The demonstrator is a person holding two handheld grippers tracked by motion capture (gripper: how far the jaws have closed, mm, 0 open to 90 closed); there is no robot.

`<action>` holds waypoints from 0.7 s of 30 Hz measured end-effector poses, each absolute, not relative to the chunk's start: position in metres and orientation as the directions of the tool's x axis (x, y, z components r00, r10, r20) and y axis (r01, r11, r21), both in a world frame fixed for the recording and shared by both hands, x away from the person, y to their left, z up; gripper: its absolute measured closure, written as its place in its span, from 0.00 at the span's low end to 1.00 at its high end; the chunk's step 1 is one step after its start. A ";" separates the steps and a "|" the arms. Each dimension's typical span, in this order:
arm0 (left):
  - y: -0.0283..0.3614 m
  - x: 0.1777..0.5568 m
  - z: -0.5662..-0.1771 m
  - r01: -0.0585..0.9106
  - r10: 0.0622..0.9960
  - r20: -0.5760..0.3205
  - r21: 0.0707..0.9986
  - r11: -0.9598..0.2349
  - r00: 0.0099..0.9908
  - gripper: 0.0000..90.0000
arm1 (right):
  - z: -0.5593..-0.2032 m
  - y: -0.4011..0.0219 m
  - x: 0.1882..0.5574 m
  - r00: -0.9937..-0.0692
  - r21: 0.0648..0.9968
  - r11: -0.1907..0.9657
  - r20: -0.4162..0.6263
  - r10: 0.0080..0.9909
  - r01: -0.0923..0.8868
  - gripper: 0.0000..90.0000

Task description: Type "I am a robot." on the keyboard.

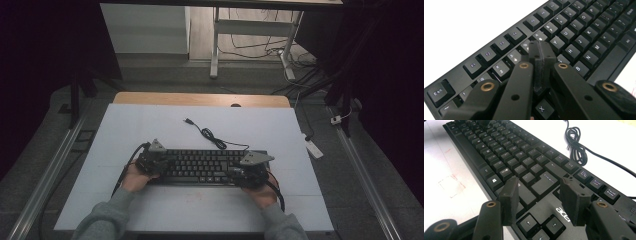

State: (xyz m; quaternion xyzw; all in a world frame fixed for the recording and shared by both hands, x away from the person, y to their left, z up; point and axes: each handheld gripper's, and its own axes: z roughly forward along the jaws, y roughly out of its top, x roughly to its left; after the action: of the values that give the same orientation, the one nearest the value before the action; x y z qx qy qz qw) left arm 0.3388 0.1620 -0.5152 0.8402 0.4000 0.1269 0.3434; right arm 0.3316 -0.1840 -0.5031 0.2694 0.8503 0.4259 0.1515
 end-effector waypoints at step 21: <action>0.165 0.338 -0.514 0.582 0.760 -0.083 0.698 -0.418 0.645 0.97 | -0.503 -0.185 0.331 -0.808 0.809 0.490 -0.030 0.588 0.326 0.55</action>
State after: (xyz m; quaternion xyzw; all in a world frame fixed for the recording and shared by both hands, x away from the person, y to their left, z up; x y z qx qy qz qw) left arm 0.3380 0.1654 -0.5138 0.8328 0.4026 0.1240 0.3592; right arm 0.3314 -0.1847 -0.5026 0.2689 0.8493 0.4275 0.1533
